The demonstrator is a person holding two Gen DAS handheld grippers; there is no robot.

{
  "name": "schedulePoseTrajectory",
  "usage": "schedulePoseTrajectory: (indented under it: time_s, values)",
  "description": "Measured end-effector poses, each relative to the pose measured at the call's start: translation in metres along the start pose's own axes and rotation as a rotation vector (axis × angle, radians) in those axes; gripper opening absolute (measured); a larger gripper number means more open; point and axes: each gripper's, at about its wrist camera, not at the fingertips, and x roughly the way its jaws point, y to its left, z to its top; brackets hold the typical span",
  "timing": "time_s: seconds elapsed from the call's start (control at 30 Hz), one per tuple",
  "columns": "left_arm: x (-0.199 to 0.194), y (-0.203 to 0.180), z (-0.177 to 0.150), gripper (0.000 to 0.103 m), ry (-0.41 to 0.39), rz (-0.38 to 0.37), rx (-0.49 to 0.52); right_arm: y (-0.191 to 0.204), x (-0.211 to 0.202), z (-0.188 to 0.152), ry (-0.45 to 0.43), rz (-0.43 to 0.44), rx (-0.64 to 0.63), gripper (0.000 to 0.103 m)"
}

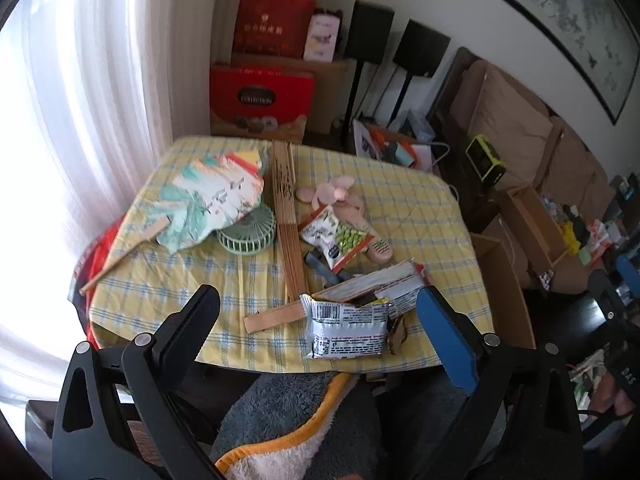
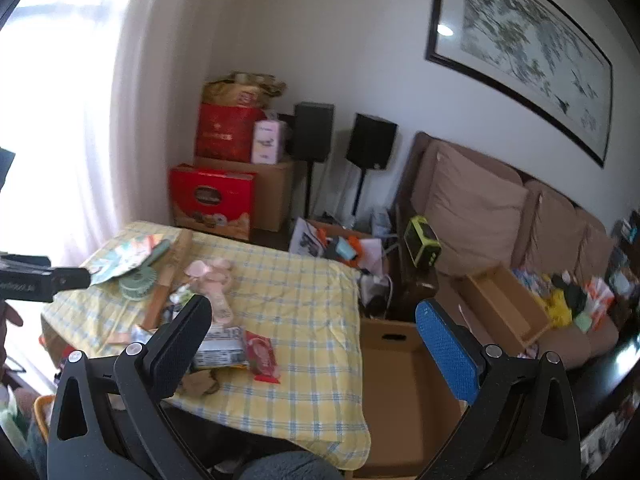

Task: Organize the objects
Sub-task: 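Reach the left gripper to the white snack bag and close on it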

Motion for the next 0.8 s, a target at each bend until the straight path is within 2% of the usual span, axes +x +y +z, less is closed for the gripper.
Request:
schedulePoseTrajectory:
  time_s: [0.17, 0.27, 0.33, 0.47, 0.53, 0.6, 0.7, 0.8]
  values:
    - [0.025, 0.01, -0.001, 0.098, 0.037, 0.005, 0.005, -0.011, 0.026, -0.011, 0.066, 0.048, 0.072, 0.103]
    - [0.042, 0.008, -0.004, 0.098, 0.123, -0.114, 0.047, -0.017, 0.039, -0.018, 0.098, 0.063, 0.109, 0.103]
    - [0.053, 0.005, -0.008, 0.099, 0.163, -0.149, 0.054, -0.019, 0.047, -0.022, 0.12, 0.072, 0.128, 0.103]
    - [0.076, -0.015, -0.02, 0.1, 0.212, -0.118, 0.112, -0.022, 0.06, -0.032, 0.157, 0.087, 0.16, 0.103]
    - [0.094, -0.028, -0.03, 0.1, 0.263, -0.101, 0.159, -0.024, 0.066, -0.035, 0.176, 0.1, 0.173, 0.103]
    - [0.111, -0.036, -0.039, 0.1, 0.295, -0.058, 0.176, -0.025, 0.07, -0.038, 0.188, 0.111, 0.183, 0.103]
    - [0.126, -0.038, -0.047, 0.1, 0.29, -0.011, 0.131, -0.027, 0.075, -0.042, 0.204, 0.119, 0.2, 0.103]
    - [0.13, -0.036, -0.049, 0.1, 0.23, 0.037, 0.082, -0.028, 0.079, -0.045, 0.222, 0.135, 0.216, 0.103]
